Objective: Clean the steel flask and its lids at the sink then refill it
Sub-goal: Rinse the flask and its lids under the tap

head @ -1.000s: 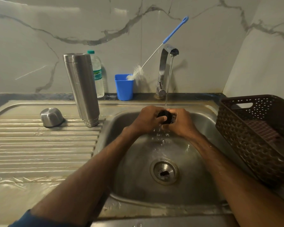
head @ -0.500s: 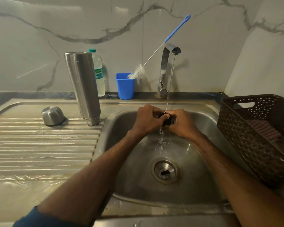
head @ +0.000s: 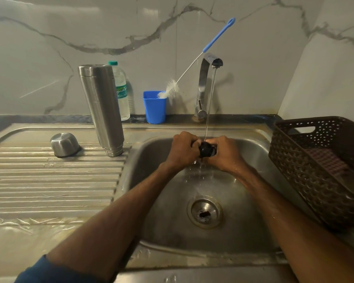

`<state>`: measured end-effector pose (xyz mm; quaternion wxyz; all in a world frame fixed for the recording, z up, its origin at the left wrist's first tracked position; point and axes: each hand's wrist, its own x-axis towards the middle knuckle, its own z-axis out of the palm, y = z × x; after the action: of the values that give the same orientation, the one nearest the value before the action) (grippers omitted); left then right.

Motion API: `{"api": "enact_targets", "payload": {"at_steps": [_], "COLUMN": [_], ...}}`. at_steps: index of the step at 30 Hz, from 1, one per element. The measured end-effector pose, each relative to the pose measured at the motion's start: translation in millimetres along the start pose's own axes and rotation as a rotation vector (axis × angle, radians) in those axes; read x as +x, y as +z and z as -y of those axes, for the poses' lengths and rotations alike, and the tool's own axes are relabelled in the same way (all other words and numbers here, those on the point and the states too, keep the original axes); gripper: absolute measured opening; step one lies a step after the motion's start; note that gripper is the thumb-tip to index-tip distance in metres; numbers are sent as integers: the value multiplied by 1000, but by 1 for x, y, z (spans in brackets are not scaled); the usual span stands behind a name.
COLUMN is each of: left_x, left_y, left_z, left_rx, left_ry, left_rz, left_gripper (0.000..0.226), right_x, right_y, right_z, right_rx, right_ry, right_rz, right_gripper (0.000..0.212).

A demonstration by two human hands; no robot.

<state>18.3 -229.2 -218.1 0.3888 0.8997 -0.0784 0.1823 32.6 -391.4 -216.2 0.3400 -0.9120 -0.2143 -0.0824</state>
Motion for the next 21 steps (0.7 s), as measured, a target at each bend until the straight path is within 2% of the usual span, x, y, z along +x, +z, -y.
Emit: {"api": "enact_targets", "payload": {"at_steps": [3,8,10,13,17,21], "left_x": [-1,1,1,0,-2,-3], "left_y": [-1,-6,-6,-3,-2,-2], "left_z": [1,4,4,3,2,3], "left_rx": [-18,-102,-114,-121,-132,-233], "left_ry": [-51,-64,-32,-9,-28,-97], "left_rz": [-31,-19,-20,-28,-41,-35], "left_gripper": [20,19,21,23,23,22], "right_x": [-1,0,0,-2,0,1], "right_y": [-1,-4,-7,-11,-10,-5], "right_z": [0,-5,-7,-2,-1,-7], "right_rx": [53,180,327,542,480,305], "right_ry": [21,95,183,296,286,154], "right_rz": [41,97,116,167,172,132], "right_gripper": [26,49,54,51,50,55]}}
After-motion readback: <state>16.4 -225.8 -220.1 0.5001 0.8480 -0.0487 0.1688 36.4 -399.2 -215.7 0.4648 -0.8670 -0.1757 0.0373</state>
